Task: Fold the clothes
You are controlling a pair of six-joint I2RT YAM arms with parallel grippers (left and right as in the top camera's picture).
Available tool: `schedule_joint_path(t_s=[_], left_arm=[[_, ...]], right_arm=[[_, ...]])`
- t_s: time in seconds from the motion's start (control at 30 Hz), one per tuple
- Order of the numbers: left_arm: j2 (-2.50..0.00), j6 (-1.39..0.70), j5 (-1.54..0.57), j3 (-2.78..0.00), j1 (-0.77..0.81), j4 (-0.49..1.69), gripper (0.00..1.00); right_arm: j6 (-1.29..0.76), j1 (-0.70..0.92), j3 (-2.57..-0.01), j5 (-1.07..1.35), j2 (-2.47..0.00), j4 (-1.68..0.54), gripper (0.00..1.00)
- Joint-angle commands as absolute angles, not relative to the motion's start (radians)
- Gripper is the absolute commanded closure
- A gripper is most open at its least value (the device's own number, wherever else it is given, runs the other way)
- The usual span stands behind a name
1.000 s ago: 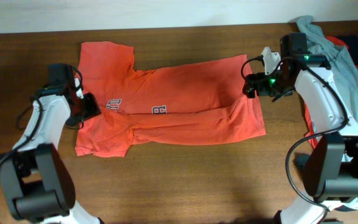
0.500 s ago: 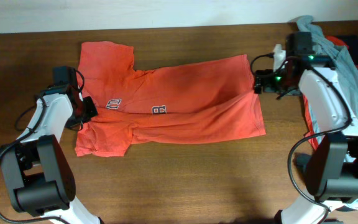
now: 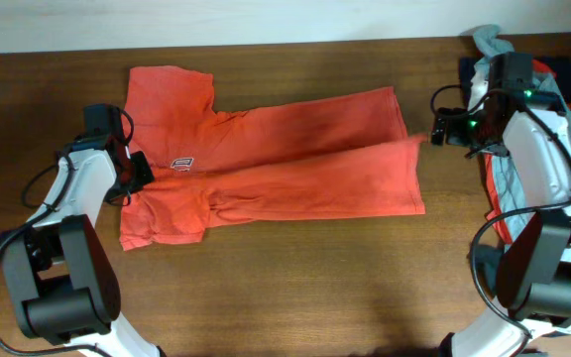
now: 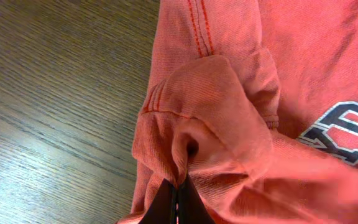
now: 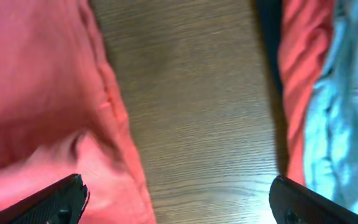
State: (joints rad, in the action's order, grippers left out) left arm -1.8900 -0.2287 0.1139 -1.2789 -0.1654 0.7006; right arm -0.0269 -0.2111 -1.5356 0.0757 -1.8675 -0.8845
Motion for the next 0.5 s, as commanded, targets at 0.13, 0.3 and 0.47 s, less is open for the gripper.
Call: schedule_joint_path(t_s=[0.13,0.3,0.47], left_arm=[[-1.902,-0.231,0.14,-1.271,-0.173,0.695,0.99],[-1.901,-0.231,0.139,-1.274,-0.173,0.697,0.99],[-1.901,-0.23,0.136,-1.372,-0.173,0.779,0.66]], right_arm=[[-0.041,-0.274,-1.539,0.066,-1.871,-0.885,0.01],[0.001,-0.276,-1.539,0.139,-1.871,-0.885,0.01],[0.0,-0.276,-1.539,0.139,-1.867,-0.902,0.01]])
